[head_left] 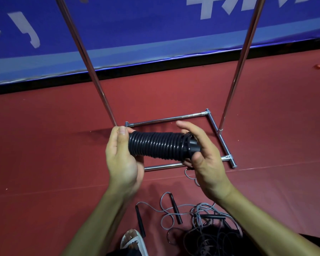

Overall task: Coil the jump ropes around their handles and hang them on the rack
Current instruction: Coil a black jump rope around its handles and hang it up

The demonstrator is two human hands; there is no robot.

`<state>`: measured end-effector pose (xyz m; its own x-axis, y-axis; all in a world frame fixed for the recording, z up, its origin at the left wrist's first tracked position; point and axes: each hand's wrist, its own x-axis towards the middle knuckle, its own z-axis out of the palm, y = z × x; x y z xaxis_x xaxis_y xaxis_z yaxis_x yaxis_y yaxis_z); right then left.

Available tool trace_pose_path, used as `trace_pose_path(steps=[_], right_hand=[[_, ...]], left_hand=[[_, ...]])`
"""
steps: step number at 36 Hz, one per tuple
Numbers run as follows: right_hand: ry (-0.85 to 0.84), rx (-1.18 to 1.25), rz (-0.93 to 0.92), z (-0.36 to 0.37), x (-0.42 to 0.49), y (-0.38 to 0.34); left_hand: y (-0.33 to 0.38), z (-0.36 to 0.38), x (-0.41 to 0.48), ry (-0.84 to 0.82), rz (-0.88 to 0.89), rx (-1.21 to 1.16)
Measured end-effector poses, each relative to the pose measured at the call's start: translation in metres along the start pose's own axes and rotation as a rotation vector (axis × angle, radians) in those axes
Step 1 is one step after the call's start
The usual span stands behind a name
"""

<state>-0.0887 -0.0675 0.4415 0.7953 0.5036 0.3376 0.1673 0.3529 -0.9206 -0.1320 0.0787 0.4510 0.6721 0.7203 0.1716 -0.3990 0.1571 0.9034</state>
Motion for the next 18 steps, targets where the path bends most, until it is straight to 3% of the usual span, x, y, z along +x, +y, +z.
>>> trace_pose_path(steps=[7,18], right_hand=[[0.089,0.044,-0.024,0.003,-0.001,0.007],[0.075,0.092,-0.046,-0.001,0.001,0.009]], left_hand=[[0.001,0.006,-0.004,-0.022,0.068,0.035],[0.007,0.004,-0.005,-0.101,0.165,0.079]])
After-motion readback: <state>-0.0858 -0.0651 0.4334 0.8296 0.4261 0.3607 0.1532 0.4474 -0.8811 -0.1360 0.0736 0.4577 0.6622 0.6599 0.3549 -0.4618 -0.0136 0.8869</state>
